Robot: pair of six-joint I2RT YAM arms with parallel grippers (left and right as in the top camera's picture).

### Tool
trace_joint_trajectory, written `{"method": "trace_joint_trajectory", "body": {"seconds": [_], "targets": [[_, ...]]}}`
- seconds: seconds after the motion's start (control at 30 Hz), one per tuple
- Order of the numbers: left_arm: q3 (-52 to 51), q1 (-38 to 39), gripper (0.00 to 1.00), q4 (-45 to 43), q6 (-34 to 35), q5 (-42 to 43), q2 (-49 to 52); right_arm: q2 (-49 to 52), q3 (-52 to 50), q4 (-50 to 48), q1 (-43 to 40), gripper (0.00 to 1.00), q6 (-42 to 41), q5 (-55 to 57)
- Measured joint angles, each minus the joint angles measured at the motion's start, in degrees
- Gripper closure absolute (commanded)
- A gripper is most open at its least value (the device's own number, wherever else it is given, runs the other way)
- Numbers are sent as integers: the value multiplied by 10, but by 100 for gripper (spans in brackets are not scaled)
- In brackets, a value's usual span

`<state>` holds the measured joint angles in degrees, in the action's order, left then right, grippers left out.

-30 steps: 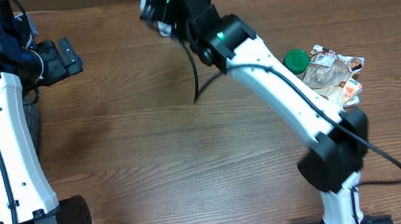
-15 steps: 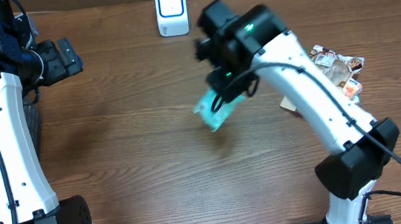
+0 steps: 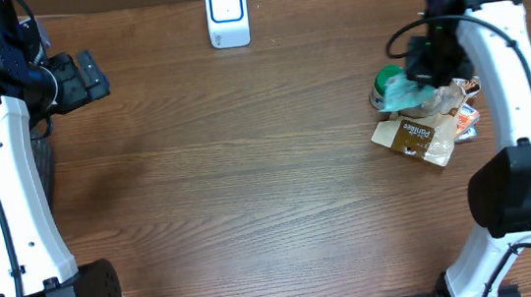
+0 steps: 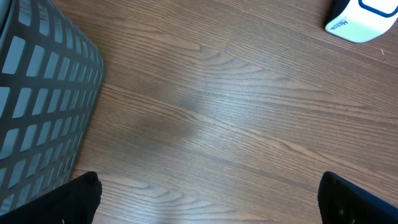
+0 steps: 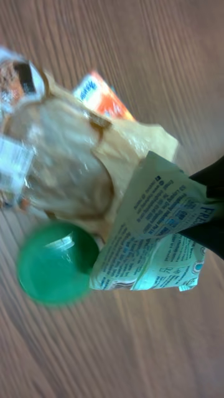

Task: Scan the item barcode
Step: 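Carry the packet right and drop it beside the jar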

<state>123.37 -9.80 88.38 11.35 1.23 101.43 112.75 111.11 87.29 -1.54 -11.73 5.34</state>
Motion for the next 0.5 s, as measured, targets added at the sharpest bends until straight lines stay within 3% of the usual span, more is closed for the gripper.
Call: {"method": "trace_joint_trajectory", "body": {"seconds": [0.13,0.2,0.23,0.3,0.37,0.5], "targets": [[0,0,0,0,0,0,0,0,-45,-59,-23,95,16,-4],[0,0,0,0,0,0,0,0,-64,-73,-26,76,23,-7],[0,0,0,0,0,0,0,0,-70,-75,-26,58,28,-7],[0,0,0,0,0,0,0,0,-83,-76,-26,41,33,-8],[0,0,0,0,0,0,0,0,-87,-74,-26,32,38,-10],[0,0,0,0,0,0,0,0,-86,-70,-25,29,42,-20]]}}
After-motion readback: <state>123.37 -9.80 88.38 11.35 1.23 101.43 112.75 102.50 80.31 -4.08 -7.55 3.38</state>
